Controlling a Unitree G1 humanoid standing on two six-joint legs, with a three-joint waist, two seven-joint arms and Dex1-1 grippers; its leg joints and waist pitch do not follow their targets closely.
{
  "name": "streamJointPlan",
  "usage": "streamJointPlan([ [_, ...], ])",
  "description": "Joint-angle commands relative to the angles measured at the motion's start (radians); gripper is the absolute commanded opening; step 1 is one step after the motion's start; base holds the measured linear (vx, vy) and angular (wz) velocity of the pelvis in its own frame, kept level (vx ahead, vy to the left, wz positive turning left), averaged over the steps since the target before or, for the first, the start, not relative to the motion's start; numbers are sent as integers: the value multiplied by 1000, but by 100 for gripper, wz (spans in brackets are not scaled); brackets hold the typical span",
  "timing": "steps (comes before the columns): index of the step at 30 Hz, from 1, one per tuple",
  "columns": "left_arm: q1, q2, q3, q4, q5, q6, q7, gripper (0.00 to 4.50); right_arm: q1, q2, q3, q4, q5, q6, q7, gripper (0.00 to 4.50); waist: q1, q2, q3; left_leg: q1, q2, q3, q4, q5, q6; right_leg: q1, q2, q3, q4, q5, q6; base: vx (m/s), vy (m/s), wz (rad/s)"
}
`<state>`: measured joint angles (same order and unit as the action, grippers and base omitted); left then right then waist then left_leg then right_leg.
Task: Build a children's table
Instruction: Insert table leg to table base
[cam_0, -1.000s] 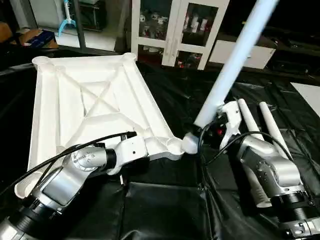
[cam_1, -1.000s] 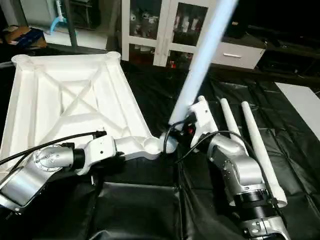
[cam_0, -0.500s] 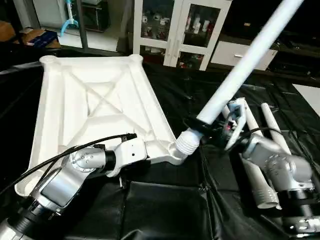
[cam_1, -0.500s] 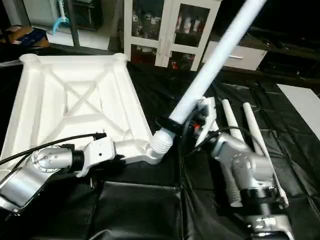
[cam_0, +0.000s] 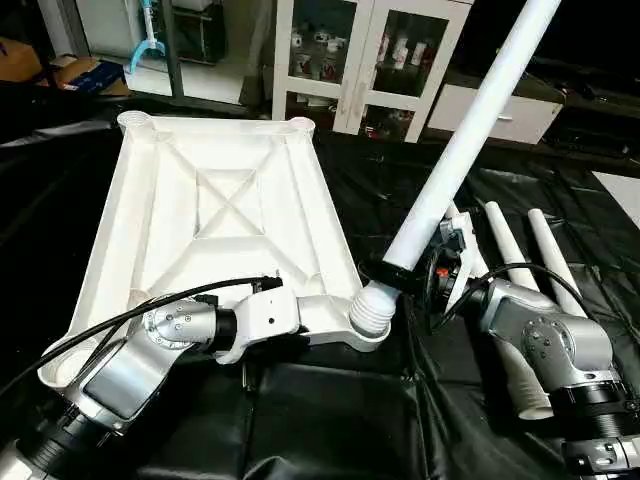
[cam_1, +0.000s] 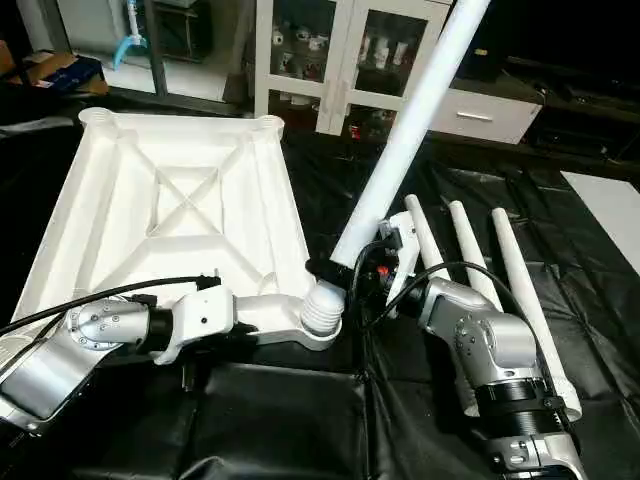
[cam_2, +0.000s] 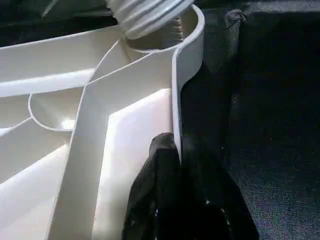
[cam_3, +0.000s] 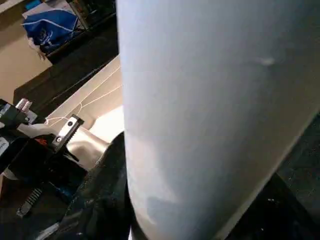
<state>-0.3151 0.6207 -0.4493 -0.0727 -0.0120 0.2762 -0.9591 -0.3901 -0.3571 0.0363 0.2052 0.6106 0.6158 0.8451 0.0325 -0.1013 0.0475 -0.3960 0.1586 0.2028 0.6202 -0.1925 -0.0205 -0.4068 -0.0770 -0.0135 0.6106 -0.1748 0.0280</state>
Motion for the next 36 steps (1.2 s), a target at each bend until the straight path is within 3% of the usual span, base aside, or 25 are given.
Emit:
streamJointPlan([
  [1,-13,-20,5,-27,-9,-40,-9,0,4,-8,-2,-30,-23,-21,-10,188,-6,11,-56,39,70,-31,-88,-223,-53,17,-56,28,-61,-245,-191,0,0,0],
  [3,-16,-9,-3,-19,9,-48,-17,0,11,-8,4,-32,-36,-36,-12,188,-7,15,-55,39,70,-31,-90,-224,-56,17,-55,28,-61,-241,-191,0,0,0],
  [11,-18,1,-18,-7,15,-29,-45,0,16,-21,38,-7,-105,-88,5,188,-10,12,-54,40,71,-32,-91,-261,-62,15,-56,28,-64,-272,-189,0,0,0],
  [20,-12,4,-16,-6,27,-27,-54,0,34,-34,94,-8,-171,-121,36,188,-9,12,-57,38,71,-31,-89,-230,-50,19,-55,28,-59,-220,-201,0,0,0],
  [27,-8,1,-19,-9,30,-24,-54,0,55,-34,161,-17,-239,-169,30,188,-12,11,-54,41,72,-34,-94,-294,-71,15,-56,29,-67,-290,-183,0,0,0],
  [36,-5,-4,-19,-12,34,-17,-52,0,122,8,139,-25,-252,-187,-54,188,-17,10,-55,46,72,-42,-99,-391,-103,7,-55,29,-73,-349,-158,0,0,0],
])
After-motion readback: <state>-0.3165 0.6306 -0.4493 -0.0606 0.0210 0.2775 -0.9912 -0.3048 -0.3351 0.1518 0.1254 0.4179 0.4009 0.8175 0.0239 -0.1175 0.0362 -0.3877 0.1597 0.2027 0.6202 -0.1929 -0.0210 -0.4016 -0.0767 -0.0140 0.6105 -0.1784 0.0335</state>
